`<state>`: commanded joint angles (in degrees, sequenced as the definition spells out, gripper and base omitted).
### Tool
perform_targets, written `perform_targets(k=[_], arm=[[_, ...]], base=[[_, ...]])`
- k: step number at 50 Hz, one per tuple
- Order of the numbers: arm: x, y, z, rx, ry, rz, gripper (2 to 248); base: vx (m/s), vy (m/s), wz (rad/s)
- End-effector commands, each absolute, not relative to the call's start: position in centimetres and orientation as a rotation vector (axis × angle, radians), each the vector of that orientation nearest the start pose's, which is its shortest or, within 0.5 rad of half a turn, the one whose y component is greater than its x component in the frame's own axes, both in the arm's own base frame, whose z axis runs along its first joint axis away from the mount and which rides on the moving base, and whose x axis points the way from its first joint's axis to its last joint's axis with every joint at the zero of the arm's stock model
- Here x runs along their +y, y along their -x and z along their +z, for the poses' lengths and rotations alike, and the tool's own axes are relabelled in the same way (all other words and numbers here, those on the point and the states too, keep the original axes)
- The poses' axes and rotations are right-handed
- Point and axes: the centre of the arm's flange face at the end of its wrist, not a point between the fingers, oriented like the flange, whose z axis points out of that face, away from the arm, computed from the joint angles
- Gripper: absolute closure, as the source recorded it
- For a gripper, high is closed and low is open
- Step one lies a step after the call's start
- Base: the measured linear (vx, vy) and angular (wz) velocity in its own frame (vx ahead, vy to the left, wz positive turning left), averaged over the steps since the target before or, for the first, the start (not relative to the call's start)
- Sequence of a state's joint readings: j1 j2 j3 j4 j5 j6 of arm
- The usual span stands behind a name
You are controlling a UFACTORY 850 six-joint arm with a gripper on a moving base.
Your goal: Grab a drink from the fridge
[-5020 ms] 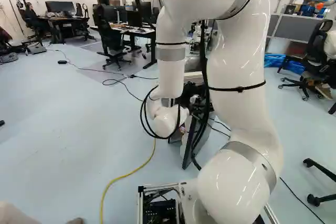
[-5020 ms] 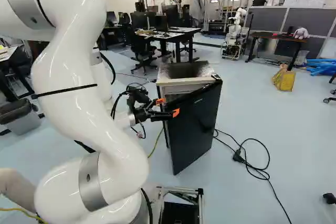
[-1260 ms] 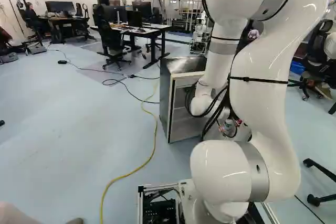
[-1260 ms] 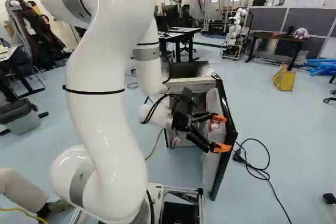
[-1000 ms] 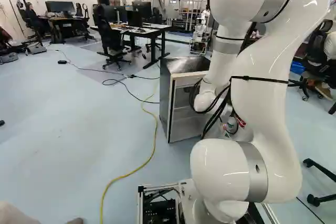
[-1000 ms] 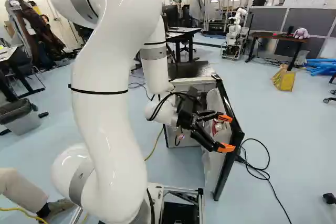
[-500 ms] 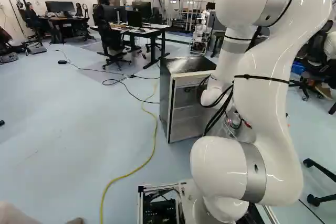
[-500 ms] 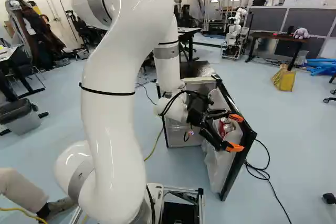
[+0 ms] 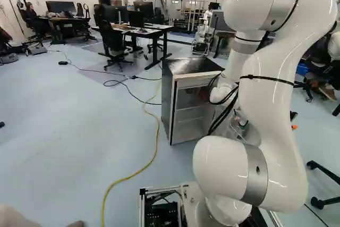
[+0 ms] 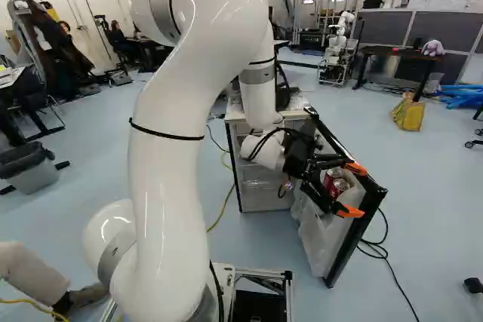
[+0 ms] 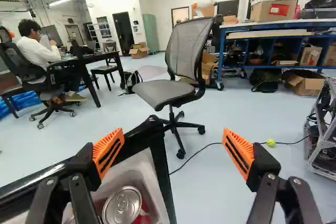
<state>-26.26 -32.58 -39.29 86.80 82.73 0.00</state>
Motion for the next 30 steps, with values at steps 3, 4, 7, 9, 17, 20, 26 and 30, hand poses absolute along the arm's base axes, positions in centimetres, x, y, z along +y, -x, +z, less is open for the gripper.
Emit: perform_targets(k=[3, 4, 7, 9, 17, 20, 26, 30], arm=[[-26.9, -33.5, 27.6, -1.546, -0.894, 0.959, 3], [-27.1, -33.5, 27.6, -1.549, -0.89, 0.958, 3], [-27.7, -33.7, 27.6, -1.555, -0.877, 0.957, 3], [-28.0, -33.8, 27.6, -1.558, -0.87, 0.957, 3], [-28.4, -34.0, 27.6, -1.563, -0.861, 0.957, 3], [-28.5, -34.0, 27.6, -1.56, -0.866, 0.96, 3], [-28.2, -33.8, 27.7, -1.544, -0.895, 0.978, 3], [-27.8, -33.5, 27.7, -1.526, -0.927, 0.992, 3]], base=[[0.0, 0.0, 0.0], [0.0, 0.0, 0.0], [0.0, 0.0, 0.0], [0.0, 0.0, 0.0], [0.0, 0.0, 0.0], [0.0, 0.0, 0.0], [0.0, 0.0, 0.0], [0.0, 0.0, 0.0]])
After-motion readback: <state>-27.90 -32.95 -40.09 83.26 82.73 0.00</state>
